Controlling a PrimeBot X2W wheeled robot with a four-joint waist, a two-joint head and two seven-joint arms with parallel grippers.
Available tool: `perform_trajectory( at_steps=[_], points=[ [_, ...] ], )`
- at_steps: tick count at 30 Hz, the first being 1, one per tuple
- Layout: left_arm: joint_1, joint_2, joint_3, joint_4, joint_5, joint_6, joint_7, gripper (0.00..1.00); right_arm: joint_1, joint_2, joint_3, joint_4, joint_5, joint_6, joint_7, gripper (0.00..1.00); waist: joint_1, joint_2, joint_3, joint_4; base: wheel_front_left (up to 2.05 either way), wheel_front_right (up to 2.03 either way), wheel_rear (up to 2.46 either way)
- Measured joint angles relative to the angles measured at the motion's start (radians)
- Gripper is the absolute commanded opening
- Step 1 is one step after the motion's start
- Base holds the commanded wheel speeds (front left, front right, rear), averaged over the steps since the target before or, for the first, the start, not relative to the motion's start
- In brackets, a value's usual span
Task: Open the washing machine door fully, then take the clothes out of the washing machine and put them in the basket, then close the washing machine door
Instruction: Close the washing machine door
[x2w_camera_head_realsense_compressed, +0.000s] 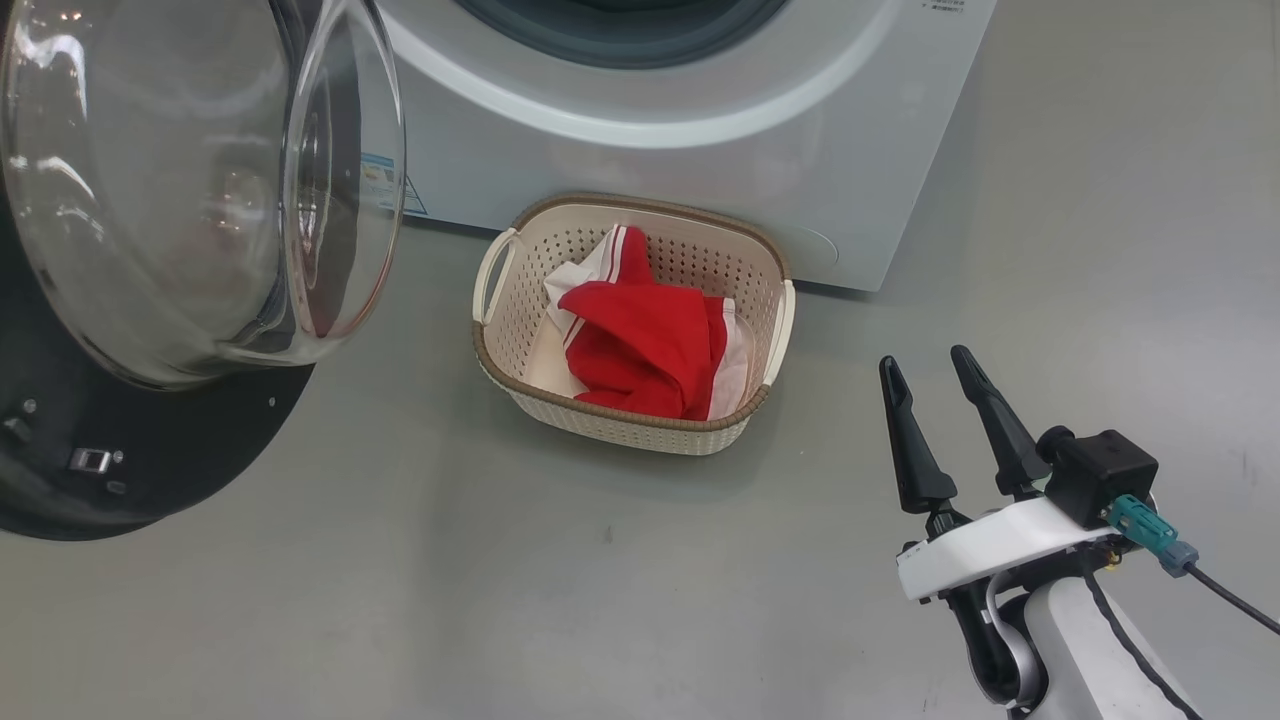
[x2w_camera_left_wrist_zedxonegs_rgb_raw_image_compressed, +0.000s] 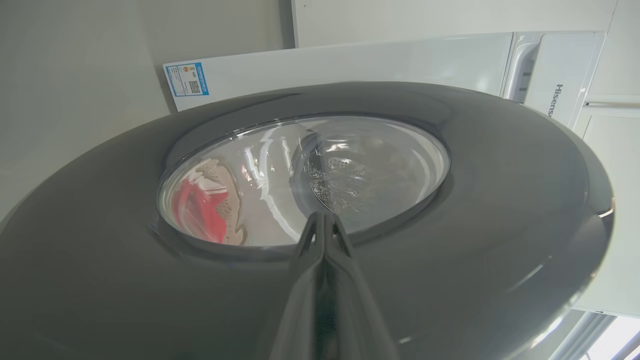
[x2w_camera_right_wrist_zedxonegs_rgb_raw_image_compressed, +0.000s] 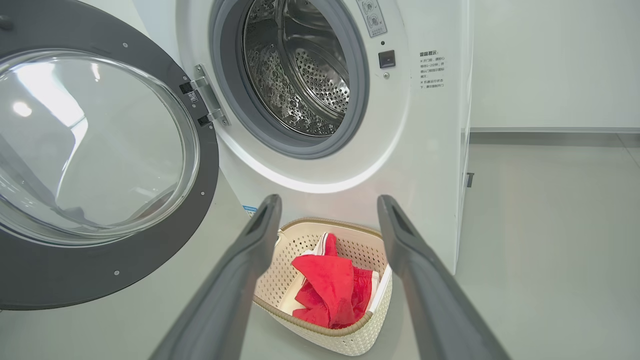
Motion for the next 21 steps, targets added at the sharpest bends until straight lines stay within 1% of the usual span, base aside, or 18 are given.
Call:
perform_trajectory(
  at_steps=[5, 9, 16, 21],
  points=[
    [0.02, -0.049, -0.01, -0.047, -0.036, 0.0, 0.033, 0.0, 0.0, 0.002, 0.0, 0.002, 0.0, 0.0, 0.0, 1.0, 0.0, 0.0, -0.009, 0.0, 0.0, 0.0, 0.0],
    [0.041, -0.085, -0.031, -0.09, -0.037, 0.0, 0.058, 0.0, 0.0, 0.003, 0.0, 0.004, 0.001, 0.0, 0.0, 1.0, 0.0, 0.0, -0.015, -0.002, 0.0, 0.0, 0.0],
    [0.083, -0.167, -0.085, -0.167, -0.038, 0.0, 0.102, 0.0, 0.0, 0.008, 0.002, 0.008, 0.002, 0.0, 0.0, 1.0, 0.0, 0.0, -0.023, -0.007, 0.0, 0.0, 0.0],
    [0.136, -0.2, -0.082, -0.212, -0.047, 0.0, 0.11, 0.0, 0.0, 0.015, 0.007, 0.011, 0.003, 0.0, 0.0, 1.0, 0.0, 0.0, -0.027, -0.021, 0.0, 0.0, 0.0]
  ],
)
